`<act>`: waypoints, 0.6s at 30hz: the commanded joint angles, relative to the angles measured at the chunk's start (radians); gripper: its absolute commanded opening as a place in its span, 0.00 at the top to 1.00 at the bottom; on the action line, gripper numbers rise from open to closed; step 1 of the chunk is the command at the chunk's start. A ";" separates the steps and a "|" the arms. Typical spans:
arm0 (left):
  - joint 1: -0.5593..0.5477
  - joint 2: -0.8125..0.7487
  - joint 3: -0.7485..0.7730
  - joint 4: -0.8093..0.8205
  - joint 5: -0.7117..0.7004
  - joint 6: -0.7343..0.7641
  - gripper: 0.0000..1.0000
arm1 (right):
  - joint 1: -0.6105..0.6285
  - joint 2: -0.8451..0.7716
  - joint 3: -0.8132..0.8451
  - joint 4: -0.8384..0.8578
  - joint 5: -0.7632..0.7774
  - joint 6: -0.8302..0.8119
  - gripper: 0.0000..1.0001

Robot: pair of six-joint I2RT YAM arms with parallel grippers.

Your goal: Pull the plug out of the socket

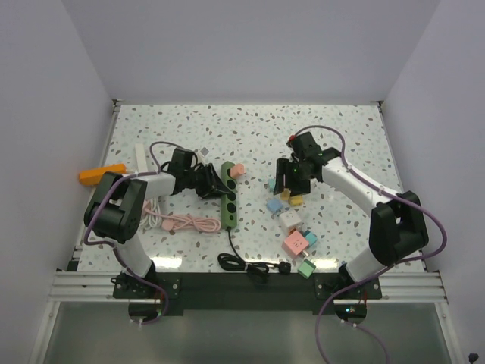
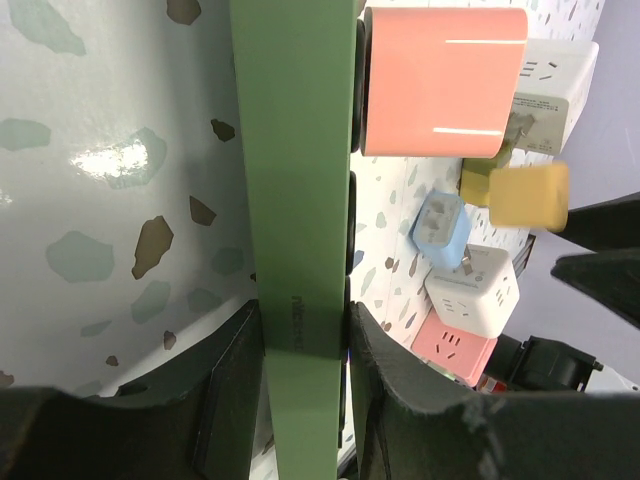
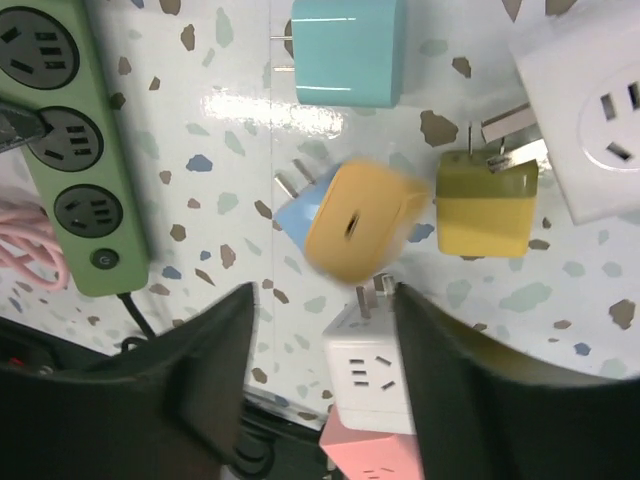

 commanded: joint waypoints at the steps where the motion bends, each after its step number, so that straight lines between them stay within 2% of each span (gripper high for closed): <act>1: 0.009 0.006 -0.005 -0.081 -0.148 0.077 1.00 | 0.001 -0.008 0.009 -0.025 -0.008 -0.033 0.31; 2: 0.009 0.006 -0.005 -0.081 -0.147 0.077 1.00 | 0.001 -0.010 0.017 -0.025 -0.037 -0.036 0.21; 5: 0.010 0.007 -0.006 -0.079 -0.142 0.080 1.00 | 0.001 -0.022 0.060 -0.008 -0.068 -0.041 0.13; 11: 0.001 0.016 0.006 -0.074 -0.130 0.079 1.00 | 0.009 0.085 0.163 0.128 -0.203 0.005 0.13; 18: -0.010 0.013 0.026 -0.087 -0.133 0.077 1.00 | 0.062 0.331 0.360 0.214 -0.215 0.033 0.13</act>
